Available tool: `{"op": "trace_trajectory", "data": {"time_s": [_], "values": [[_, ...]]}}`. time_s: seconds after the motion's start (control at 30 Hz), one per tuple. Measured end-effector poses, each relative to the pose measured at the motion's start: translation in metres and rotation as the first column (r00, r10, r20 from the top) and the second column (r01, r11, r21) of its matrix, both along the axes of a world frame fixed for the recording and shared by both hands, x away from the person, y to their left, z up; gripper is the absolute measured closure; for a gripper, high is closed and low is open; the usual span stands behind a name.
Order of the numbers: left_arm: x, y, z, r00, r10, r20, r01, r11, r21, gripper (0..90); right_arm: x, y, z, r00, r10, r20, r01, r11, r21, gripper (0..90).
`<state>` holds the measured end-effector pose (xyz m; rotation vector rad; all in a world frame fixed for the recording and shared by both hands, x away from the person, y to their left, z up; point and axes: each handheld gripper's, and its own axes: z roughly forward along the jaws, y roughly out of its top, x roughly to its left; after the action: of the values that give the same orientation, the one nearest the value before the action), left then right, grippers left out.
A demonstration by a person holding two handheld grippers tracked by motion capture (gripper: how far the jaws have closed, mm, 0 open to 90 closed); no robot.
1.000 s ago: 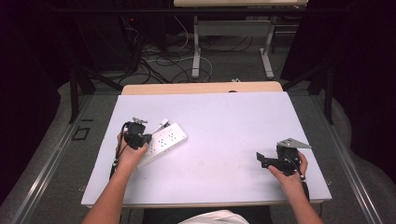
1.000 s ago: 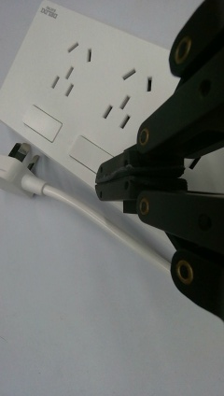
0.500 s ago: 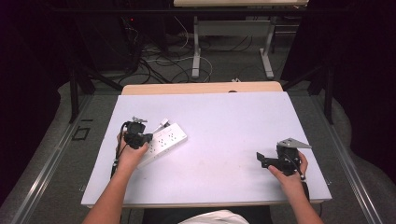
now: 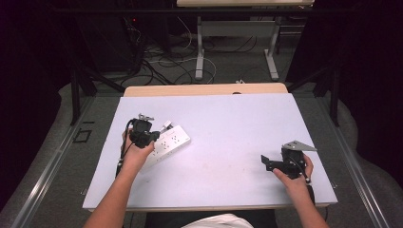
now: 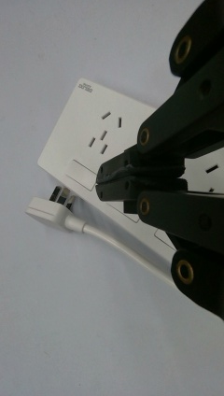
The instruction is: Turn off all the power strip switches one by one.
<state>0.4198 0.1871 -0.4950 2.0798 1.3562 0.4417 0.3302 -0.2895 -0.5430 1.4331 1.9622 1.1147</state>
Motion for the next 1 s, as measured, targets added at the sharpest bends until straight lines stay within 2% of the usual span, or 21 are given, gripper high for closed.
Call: {"op": "trace_trajectory", "data": {"time_s": [0.03, 0.3, 0.47, 0.63, 0.73, 1.0], "values": [[0.002, 0.0, 0.0, 1.0, -0.001, 0.002, 0.001, 0.9999, 0.011, 89.9, 0.0, 0.0, 0.0, 1.0, 0.0, 0.001, 0.0, 1.0, 0.0, 8.9], [0.015, -0.001, -0.004, 0.9993, 0.02, -0.031, -0.02, 0.9998, 0.007, 89.9, 0.0, 0.0, 0.0, 1.0, -0.004, -0.002, 0.004, 1.0, 0.005, 8.9], [0.019, -0.004, -0.009, 0.9983, 0.013, -0.057, -0.013, 0.9999, 0.003, 89.9, 0.0, 0.0, 0.0, 1.0, -0.002, -0.003, 0.002, 1.0, 0.006, 8.9], [0.023, -0.007, -0.011, 0.9981, 0.009, -0.06, -0.009, 0.9999, 0.013, 89.9, 0.0, 0.0, 0.0, 1.0, -0.001, -0.002, 0.001, 1.0, 0.003, 8.9], [0.024, -0.009, -0.013, 0.9976, 0.026, -0.065, -0.025, 0.9996, 0.011, 89.9, 0.0, 0.0, 0.0, 1.0, -0.002, -0.004, 0.002, 1.0, 0.005, 8.9], [0.027, -0.01, -0.018, 0.997, 0.016, -0.076, -0.014, 0.9996, 0.023, 89.9, 0.0, 0.0, 0.0, 1.0, -0.002, -0.003, 0.002, 1.0, 0.005, 8.9]]}}
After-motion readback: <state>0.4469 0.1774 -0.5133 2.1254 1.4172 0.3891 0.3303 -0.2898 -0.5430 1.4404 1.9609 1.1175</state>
